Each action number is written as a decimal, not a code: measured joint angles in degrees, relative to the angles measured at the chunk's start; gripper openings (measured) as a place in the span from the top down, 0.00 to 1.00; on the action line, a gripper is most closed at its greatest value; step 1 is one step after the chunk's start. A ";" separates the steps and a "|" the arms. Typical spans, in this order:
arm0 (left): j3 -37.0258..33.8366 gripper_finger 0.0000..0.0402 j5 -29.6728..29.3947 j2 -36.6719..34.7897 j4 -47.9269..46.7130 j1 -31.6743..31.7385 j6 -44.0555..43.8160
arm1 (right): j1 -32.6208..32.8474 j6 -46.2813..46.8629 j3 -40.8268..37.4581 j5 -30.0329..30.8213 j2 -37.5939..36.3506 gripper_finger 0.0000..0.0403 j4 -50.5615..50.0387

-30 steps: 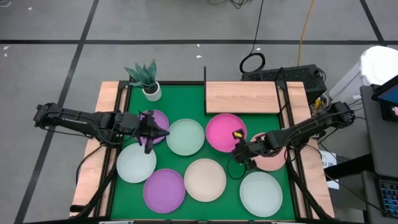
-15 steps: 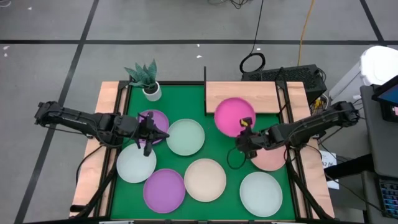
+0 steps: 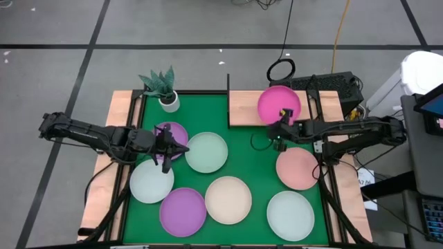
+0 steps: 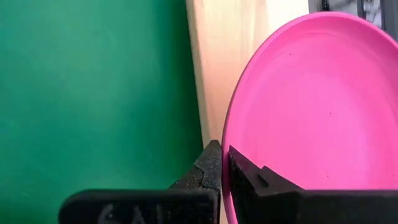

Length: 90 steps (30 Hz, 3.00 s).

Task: Place and stack plates onto a shelf
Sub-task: Put the light red plate on the shelf, then put the light green plate on the shelf

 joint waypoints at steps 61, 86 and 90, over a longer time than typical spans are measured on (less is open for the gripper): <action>-0.11 0.87 -2.91 8.97 10.82 0.02 5.46 | -10.24 -0.93 -14.33 -8.59 -18.97 0.69 19.41; 16.88 0.63 -11.81 41.21 -13.80 -12.35 7.84 | 9.84 6.02 -10.51 -12.26 -20.05 0.69 19.95; 16.85 0.48 -11.83 43.80 -14.59 -12.53 7.43 | 11.52 6.07 -10.48 -12.21 -20.05 0.69 20.67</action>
